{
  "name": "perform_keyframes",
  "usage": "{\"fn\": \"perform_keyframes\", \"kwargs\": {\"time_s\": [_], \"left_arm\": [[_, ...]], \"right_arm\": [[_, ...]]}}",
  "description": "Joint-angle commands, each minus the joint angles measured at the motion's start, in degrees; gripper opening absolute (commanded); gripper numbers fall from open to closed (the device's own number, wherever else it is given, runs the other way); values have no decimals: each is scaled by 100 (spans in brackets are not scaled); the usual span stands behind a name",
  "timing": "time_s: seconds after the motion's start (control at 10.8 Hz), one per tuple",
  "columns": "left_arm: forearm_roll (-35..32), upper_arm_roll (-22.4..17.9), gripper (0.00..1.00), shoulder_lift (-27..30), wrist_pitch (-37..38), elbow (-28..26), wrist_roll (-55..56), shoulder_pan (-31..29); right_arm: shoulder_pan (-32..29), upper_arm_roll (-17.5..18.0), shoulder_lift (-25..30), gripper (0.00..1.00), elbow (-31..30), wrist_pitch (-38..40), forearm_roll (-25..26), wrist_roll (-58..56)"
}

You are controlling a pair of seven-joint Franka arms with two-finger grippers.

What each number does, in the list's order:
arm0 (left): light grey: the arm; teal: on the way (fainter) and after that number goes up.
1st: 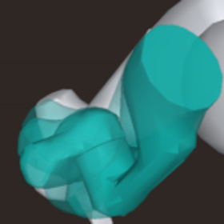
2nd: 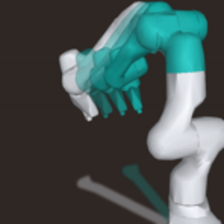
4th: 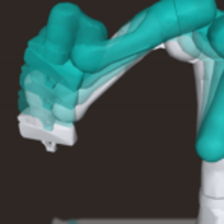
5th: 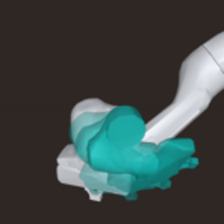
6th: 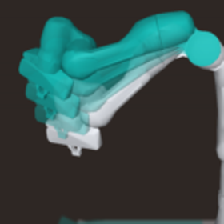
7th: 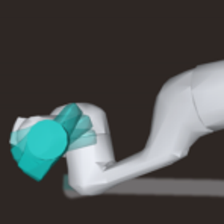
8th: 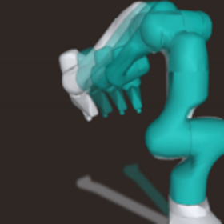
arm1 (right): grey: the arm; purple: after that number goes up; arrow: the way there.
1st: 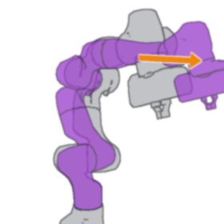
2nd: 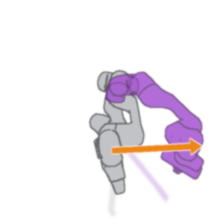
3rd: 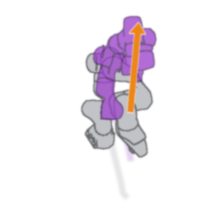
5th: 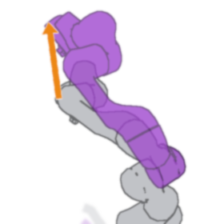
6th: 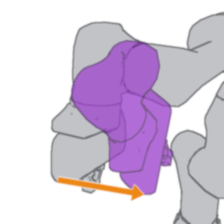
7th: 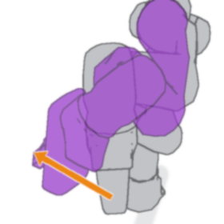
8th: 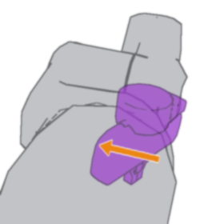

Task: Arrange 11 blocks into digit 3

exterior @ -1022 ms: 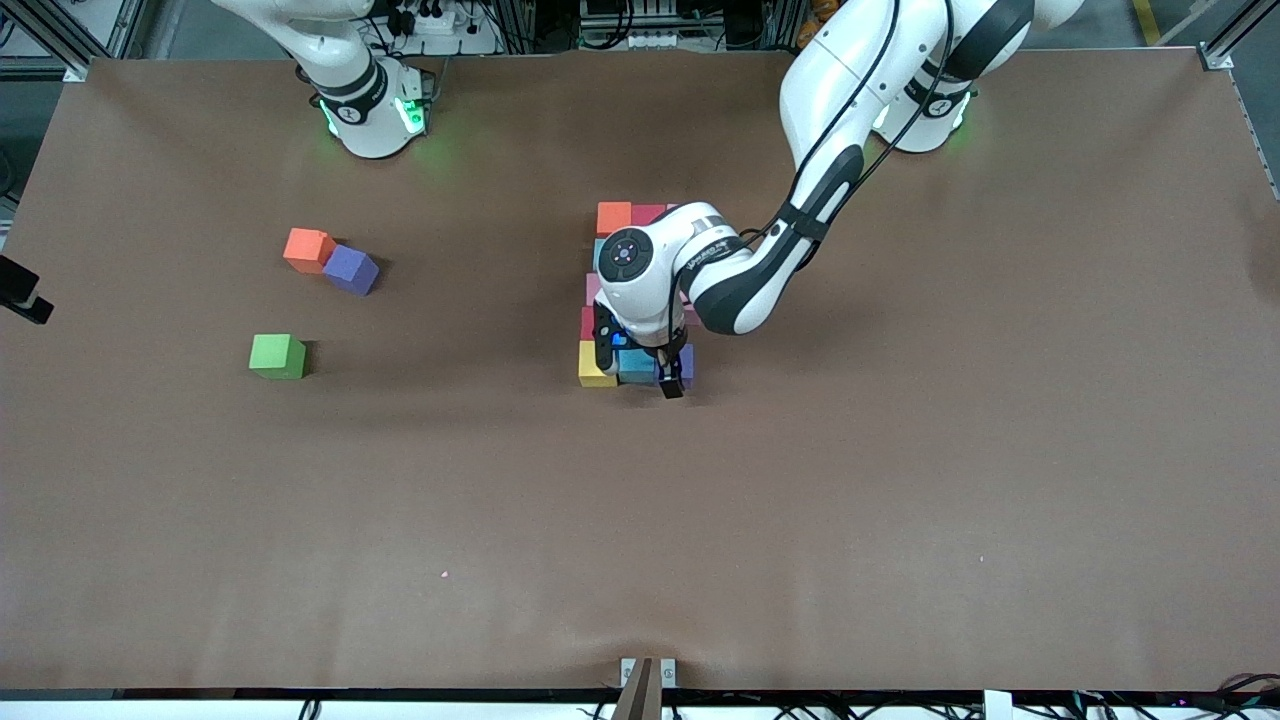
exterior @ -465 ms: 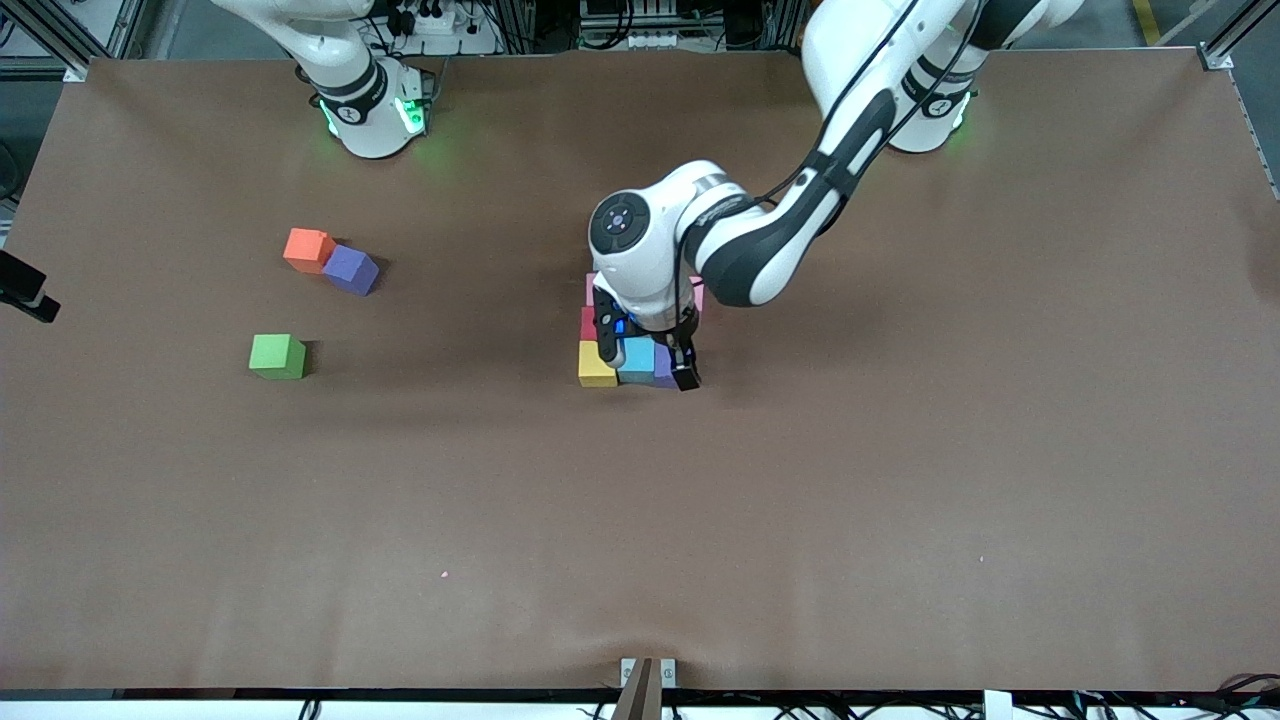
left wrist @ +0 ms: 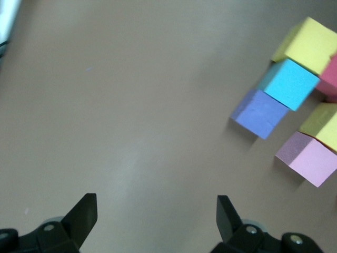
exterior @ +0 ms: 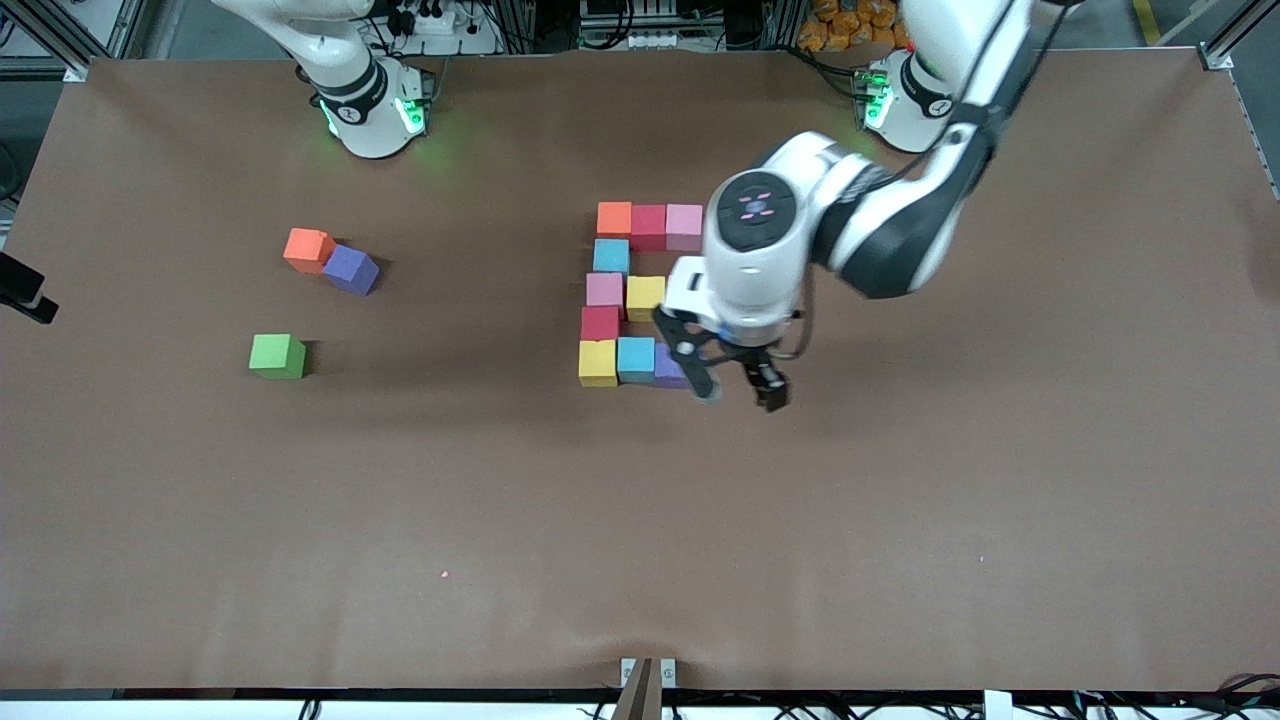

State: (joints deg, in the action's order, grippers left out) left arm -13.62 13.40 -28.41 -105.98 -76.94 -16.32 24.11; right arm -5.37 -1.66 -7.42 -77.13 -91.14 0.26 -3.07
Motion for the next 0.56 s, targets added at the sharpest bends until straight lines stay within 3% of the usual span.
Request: {"fn": "perform_keyframes", "kwargs": {"time_s": [0.0, 0.28, 0.46], "left_arm": [[219, 4, 100, 624, 217, -199, 524, -406], [272, -31, 100, 1081, 438, -190, 813, -1021], [299, -40, 100, 1468, 665, -243, 1566, -1303]], "right_arm": [[-8, 17, 4, 100, 32, 8, 106, 8], [-8, 17, 4, 100, 32, 17, 97, 8], [9, 17, 4, 100, 23, 17, 114, -1]]}}
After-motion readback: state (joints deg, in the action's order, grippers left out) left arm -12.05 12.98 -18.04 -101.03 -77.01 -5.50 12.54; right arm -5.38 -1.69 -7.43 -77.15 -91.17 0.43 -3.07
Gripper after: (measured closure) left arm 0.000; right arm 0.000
